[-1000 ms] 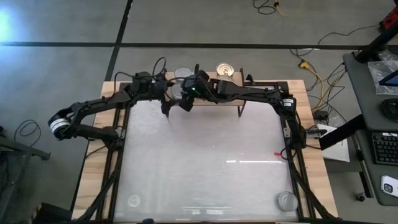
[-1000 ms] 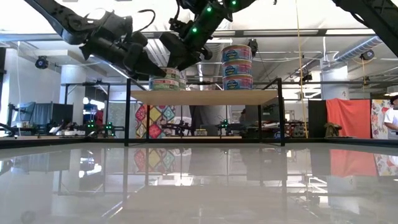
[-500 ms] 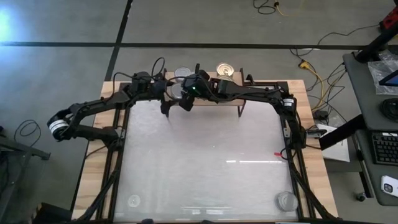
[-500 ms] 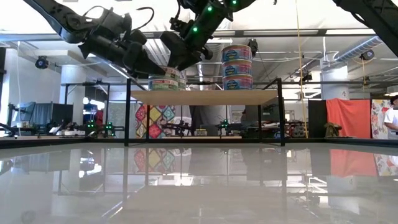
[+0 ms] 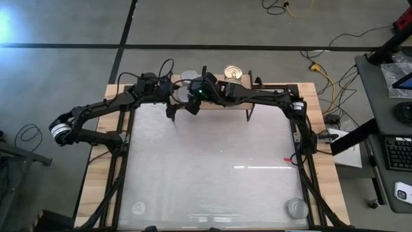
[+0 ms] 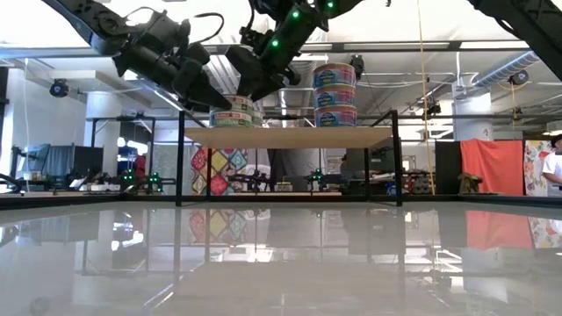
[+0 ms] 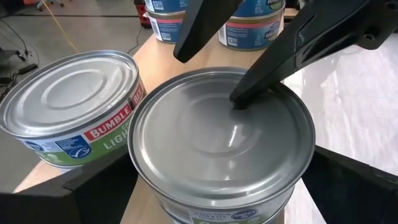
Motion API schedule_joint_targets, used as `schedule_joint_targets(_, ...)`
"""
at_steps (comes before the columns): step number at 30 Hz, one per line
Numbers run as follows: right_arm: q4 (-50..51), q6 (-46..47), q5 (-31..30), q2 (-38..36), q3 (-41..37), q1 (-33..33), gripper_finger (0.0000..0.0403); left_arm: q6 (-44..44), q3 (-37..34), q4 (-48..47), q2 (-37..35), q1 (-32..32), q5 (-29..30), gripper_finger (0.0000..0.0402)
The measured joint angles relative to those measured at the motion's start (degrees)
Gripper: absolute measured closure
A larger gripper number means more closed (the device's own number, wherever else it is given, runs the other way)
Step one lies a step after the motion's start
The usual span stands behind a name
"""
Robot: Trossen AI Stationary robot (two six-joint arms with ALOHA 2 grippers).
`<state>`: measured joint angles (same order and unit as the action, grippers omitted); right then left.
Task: Stack canned seafood by type on shelf
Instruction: Stack the green tuna can on top of the green tuna can on the shelf
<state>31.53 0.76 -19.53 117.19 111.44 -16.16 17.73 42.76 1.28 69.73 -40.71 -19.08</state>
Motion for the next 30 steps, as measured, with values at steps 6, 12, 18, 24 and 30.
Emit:
schedule_joint_targets(6, 0.04, 0.71, 0.0, 0.0, 0.0, 0.0, 0.0202, 0.6, 0.04, -0.27, 0.02, 0.0, 0.16, 0.0005)
schedule_joint_targets(12, -0.04, 0.69, -0.24, 0.0, 0.0, -0.02, 0.0202, 0.38, 1.53, -3.14, 0.0, 0.11, 3.13, 0.0003)
schedule_joint_targets(18, 0.97, 0.65, -0.55, -0.02, -0.07, -0.23, 0.0202, 2.37, 3.08, -7.32, 0.09, -0.16, 7.09, 0.0003)
schedule_joint_targets(24, 0.98, 0.65, -0.52, -0.02, -0.07, -0.17, 0.0202, 2.33, 3.08, -7.95, -0.22, -0.11, 6.05, 0.0003)
schedule_joint_targets(30, 0.94, -0.72, -0.08, -0.02, -0.07, -0.11, 0.0202, 2.25, 3.66, -9.11, -1.59, -0.07, 4.34, 0.0003)
